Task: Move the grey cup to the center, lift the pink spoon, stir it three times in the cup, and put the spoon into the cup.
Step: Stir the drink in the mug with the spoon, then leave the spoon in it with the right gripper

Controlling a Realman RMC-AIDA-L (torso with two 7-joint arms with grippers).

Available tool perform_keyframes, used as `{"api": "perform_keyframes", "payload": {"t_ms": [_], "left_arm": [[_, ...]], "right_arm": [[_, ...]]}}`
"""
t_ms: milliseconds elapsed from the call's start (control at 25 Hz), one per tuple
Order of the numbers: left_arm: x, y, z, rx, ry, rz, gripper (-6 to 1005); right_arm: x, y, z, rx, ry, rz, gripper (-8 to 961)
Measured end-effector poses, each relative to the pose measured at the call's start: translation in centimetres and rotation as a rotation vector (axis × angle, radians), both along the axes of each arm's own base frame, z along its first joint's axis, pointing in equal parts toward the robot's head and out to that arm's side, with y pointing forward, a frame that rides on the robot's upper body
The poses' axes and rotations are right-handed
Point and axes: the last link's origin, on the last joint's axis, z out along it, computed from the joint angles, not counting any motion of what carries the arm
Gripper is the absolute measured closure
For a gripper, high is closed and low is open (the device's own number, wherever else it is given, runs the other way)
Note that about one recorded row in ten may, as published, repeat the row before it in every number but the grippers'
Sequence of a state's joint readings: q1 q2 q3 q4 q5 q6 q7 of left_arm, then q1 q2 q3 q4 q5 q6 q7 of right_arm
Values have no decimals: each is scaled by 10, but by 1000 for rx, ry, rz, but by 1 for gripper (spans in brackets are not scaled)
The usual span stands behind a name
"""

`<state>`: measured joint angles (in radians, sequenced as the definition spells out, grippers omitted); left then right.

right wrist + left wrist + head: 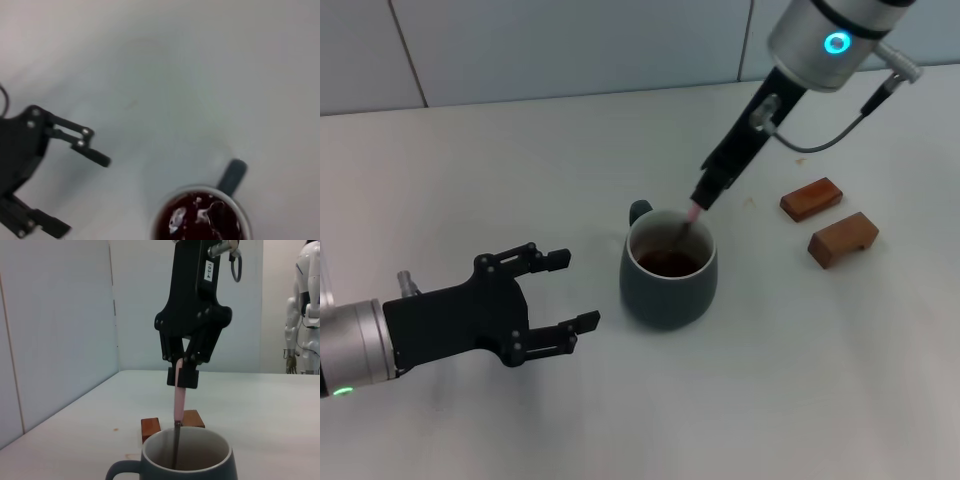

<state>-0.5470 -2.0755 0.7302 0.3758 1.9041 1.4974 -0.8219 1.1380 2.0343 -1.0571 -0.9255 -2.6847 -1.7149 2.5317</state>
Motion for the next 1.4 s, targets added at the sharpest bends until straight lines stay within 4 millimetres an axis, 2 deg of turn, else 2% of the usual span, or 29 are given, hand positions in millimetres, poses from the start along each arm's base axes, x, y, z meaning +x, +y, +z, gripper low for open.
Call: {"api": "perform_keyframes", "payload": {"t_ms": [200,360,520,680,760,1000,1160,1400], "left_arm": [[0,0,0,0,0,2,214],[0,0,0,-1,-1,2,214],[1,0,-1,-2,-1,0,214],[1,0,-1,-2,-1,-1,214],[1,0,-1,-2,-1,-1,214],[2,1,-1,-3,-2,-4,214],[2,0,-1,-5,-4,-5,214],[2,1,0,-3,-2,-5,214]], "right_arm": [[2,-7,1,-37,-23,-22,780],[-6,-14,-8,-85,-10,-10,774],[-10,-6,-10,-42,-1,20,768],[-3,2,4,-5,-17,8,762],[-1,0,6,-16,-24,-7,759],[-9,-10,-6,-85,-8,5,750],[-19,-7,-15,-69,9,47,744],[-15,-5,-8,11,36,60,735]]}}
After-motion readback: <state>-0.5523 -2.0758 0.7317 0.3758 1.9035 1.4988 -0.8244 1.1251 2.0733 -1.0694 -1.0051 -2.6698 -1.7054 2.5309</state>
